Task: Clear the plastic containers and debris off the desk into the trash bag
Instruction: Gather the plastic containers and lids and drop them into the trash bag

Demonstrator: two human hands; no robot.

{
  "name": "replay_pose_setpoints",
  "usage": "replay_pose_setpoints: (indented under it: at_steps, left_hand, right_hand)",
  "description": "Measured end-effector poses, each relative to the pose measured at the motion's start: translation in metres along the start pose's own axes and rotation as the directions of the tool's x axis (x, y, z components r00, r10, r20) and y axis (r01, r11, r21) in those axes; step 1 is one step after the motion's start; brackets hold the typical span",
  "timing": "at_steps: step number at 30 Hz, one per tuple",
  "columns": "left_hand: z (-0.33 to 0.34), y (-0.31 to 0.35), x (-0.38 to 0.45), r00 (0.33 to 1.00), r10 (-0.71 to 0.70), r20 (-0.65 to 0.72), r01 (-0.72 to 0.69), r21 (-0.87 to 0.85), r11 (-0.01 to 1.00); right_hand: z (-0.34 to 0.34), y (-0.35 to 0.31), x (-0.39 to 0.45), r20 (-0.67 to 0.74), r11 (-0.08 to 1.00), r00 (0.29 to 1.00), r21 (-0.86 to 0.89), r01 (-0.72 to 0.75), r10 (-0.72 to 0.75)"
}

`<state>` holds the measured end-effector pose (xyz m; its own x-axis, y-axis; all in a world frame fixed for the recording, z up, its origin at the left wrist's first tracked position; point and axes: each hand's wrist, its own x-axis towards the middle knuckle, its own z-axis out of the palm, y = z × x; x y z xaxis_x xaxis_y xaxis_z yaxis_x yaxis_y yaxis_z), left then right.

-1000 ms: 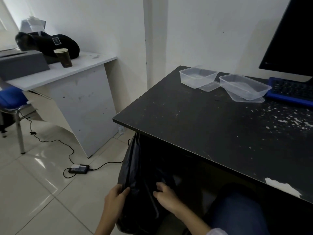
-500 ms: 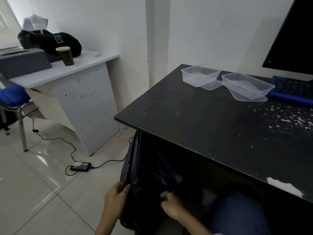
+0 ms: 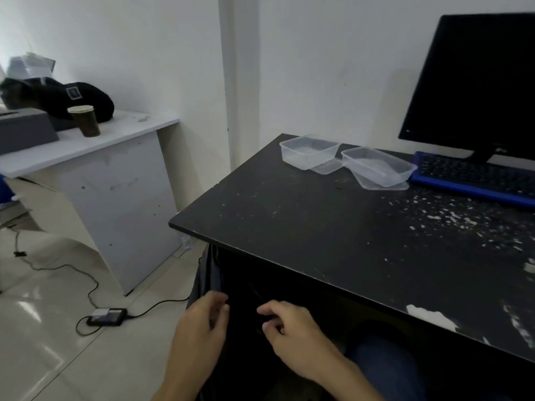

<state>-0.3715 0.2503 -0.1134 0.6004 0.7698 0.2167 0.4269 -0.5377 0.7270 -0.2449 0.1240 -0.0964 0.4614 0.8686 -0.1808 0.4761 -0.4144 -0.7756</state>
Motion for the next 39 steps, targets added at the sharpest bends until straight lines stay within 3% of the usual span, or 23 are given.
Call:
replay_pose_setpoints:
  at_steps: [5,9,16,24,28,33,39]
  left_hand:
    - [-0.018,0.067,0.010,0.959,0.236,-0.158,-0.250,-0.077,0.965]
    - [-0.011,0.115,0.041,0.931,0.323,-0.171,-0.346,-0.130,0.929]
    - [0.050,0.176,0.125,0.954,0.299,-0.002,-0.295,-0.172,0.940]
    - [0.121,0.227,0.221,0.967,0.231,0.107,-0.200,-0.237,0.951]
    - [0.144,0.246,0.260,0.975,0.172,0.140,-0.141,-0.211,0.967]
    - [0.168,0.255,0.298,0.977,0.065,0.204,-0.030,-0.171,0.985]
    - [0.187,0.258,0.312,0.975,0.030,0.221,0.014,-0.195,0.981]
  right_hand:
    - [-0.049,-0.035,-0.040,-0.161,0.995,0.982,0.007,0.098,-0.095]
    - [-0.097,-0.042,-0.043,-0.308,0.990,0.941,-0.048,0.129,-0.138]
    - [-0.197,-0.004,-0.003,-0.458,0.998,0.888,0.056,-0.024,0.047]
    - [-0.279,0.049,0.064,-0.632,0.967,0.732,0.142,-0.213,0.255]
    - [-0.300,0.066,0.097,-0.625,0.929,0.689,0.216,-0.301,0.368]
    - [-0.320,0.072,0.129,-0.596,0.875,0.645,0.381,-0.298,0.479]
    - [-0.328,0.083,0.146,-0.512,0.792,0.626,0.519,-0.321,0.589]
